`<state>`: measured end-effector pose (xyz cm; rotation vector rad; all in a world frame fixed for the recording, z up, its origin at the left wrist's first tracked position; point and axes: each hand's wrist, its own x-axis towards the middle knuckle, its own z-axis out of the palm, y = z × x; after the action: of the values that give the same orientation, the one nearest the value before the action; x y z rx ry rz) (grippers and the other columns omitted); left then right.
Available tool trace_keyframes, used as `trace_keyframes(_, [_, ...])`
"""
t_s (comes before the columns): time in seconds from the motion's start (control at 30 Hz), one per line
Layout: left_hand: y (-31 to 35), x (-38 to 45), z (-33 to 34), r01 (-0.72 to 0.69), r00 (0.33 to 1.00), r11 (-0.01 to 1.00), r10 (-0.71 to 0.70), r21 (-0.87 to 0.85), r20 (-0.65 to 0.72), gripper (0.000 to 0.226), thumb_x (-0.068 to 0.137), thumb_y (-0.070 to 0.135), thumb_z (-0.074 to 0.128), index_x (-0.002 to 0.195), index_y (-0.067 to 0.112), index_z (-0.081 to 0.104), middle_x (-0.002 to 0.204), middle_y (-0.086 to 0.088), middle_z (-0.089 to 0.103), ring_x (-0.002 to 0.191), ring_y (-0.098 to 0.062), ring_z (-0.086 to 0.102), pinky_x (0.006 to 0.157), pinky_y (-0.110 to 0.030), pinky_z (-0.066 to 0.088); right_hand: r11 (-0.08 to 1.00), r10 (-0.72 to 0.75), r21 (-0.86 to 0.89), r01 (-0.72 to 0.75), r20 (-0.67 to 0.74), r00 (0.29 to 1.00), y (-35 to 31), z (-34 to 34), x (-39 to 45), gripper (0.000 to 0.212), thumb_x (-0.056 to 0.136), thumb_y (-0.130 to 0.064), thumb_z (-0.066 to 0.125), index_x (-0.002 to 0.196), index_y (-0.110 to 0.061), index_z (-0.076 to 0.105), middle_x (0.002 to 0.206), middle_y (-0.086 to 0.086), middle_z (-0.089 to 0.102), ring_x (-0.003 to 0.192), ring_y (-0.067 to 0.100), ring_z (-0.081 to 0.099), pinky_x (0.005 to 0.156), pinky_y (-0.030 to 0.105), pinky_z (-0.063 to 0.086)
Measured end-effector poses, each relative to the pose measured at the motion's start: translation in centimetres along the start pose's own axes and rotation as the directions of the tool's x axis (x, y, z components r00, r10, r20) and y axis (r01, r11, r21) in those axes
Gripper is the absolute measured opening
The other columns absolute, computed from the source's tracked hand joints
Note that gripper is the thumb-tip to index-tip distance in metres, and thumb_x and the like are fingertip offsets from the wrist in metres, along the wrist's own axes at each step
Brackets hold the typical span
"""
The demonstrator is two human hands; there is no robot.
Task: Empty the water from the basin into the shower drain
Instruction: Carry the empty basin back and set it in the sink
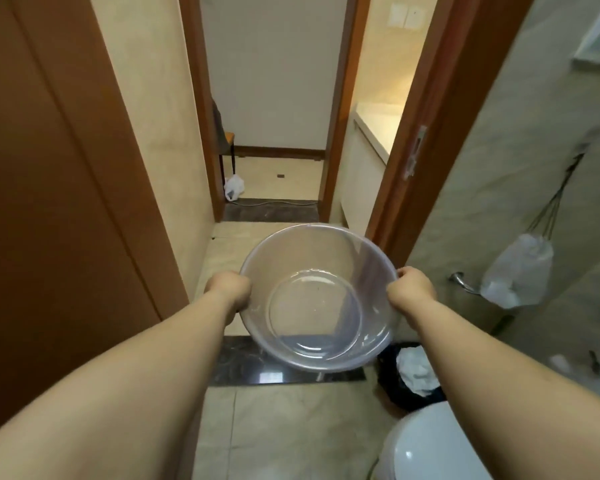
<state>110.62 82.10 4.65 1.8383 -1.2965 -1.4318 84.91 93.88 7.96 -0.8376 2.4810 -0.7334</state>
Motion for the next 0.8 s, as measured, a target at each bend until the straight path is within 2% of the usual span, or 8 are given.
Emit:
trace_keyframes(0.1, [3.2,4.6,0.5,0.015,1.0,1.0,-0.015,-0.015,-0.019,0.029,0.085,0.001,0.052,0.111,0.0,0.065,0.117,-0.027,0.061,0.108,-0.044,0.061,0.098,-0.049,0.053,1.0,-0.003,0.001,0.003,0.012,1.0,-3.3,0.9,5.2,0.033,0.086,-0.008,0.052,0.116,-0.006,0.065,0.118,0.019,0.066,0.109,0.039,0.062,0.09,0.038,0.051])
trace_keyframes(0.17, [5.5,7.6,0.9,0.026,0.999,0.999,-0.027,-0.025,-0.033,0.026,0.084,-0.001,0.052,0.106,-0.001,0.066,0.11,-0.026,0.063,0.104,-0.043,0.064,0.097,-0.049,0.054,1.0,-0.018,-0.009,0.019,0.027,0.999,-6.0,1.6,9.3,0.035,0.087,-0.009,0.051,0.119,-0.007,0.065,0.12,0.017,0.066,0.111,0.038,0.061,0.092,0.038,0.05])
trace_keyframes(0.27, [9.1,12.8,1.3,0.004,0.995,0.998,-0.01,-0.058,-0.101,0.021,0.083,-0.002,0.054,0.099,-0.003,0.068,0.085,-0.016,0.062,0.091,-0.037,0.067,0.094,-0.051,0.055,0.998,-0.065,0.001,0.065,0.062,0.996,-10.2,3.0,15.7,0.037,0.089,-0.009,0.05,0.124,-0.006,0.063,0.124,0.017,0.065,0.115,0.038,0.06,0.093,0.037,0.049])
trace_keyframes(0.33, [12.0,15.9,1.4,-0.001,0.987,0.998,-0.009,-0.059,-0.161,0.012,0.084,0.0,0.055,0.086,0.001,0.067,0.08,-0.014,0.06,0.087,-0.035,0.068,0.091,-0.049,0.057,0.996,-0.087,0.0,0.087,0.083,0.993,-13.0,3.6,19.9,0.037,0.09,-0.011,0.05,0.125,-0.007,0.062,0.125,0.017,0.064,0.115,0.037,0.061,0.095,0.038,0.05])
trace_keyframes(0.43, [16.3,20.1,1.8,0.002,0.982,0.999,-0.011,-0.048,-0.191,0.018,0.085,0.001,0.055,0.07,0.008,0.061,0.074,-0.014,0.06,0.076,-0.032,0.066,0.086,-0.046,0.059,0.993,-0.114,-0.008,0.116,0.102,0.988,-17.0,4.4,25.7,0.037,0.091,-0.013,0.05,0.125,-0.008,0.061,0.122,0.017,0.064,0.112,0.037,0.061,0.096,0.043,0.053])
trace_keyframes(0.57, [21.0,27.8,2.8,-0.013,0.981,0.998,0.002,-0.058,-0.192,0.013,0.085,0.0,0.054,0.084,0.003,0.066,0.072,-0.013,0.059,0.071,-0.03,0.061,0.085,-0.045,0.058,0.994,-0.108,-0.011,0.109,0.077,0.991,-22.5,5.6,34.0,0.032,0.089,-0.011,0.053,0.119,-0.008,0.064,0.114,0.017,0.065,0.098,0.034,0.062,0.089,0.042,0.055])
trace_keyframes(0.73, [27.0,39.1,4.3,-0.036,0.996,0.999,0.036,-0.006,-0.08,0.034,0.087,0.0,0.051,0.119,-0.006,0.059,0.095,-0.017,0.057,0.083,-0.028,0.056,0.076,-0.034,0.051,0.994,-0.111,0.002,0.111,0.039,0.993,-27.6,7.5,43.1,0.027,0.087,-0.009,0.054,0.111,-0.005,0.066,0.106,0.017,0.067,0.083,0.031,0.057,0.07,0.031,0.045])
trace_keyframes(0.8, [30.2,43.2,5.4,-0.08,0.996,0.996,0.082,0.049,-0.033,0.034,0.088,0.002,0.05,0.119,-0.006,0.06,0.101,-0.018,0.062,0.09,-0.032,0.062,0.082,-0.036,0.054,0.997,-0.076,0.01,0.076,0.009,0.997,-29.1,7.7,46.6,0.027,0.087,-0.007,0.052,0.11,-0.003,0.066,0.107,0.018,0.067,0.085,0.033,0.058,0.069,0.031,0.044])
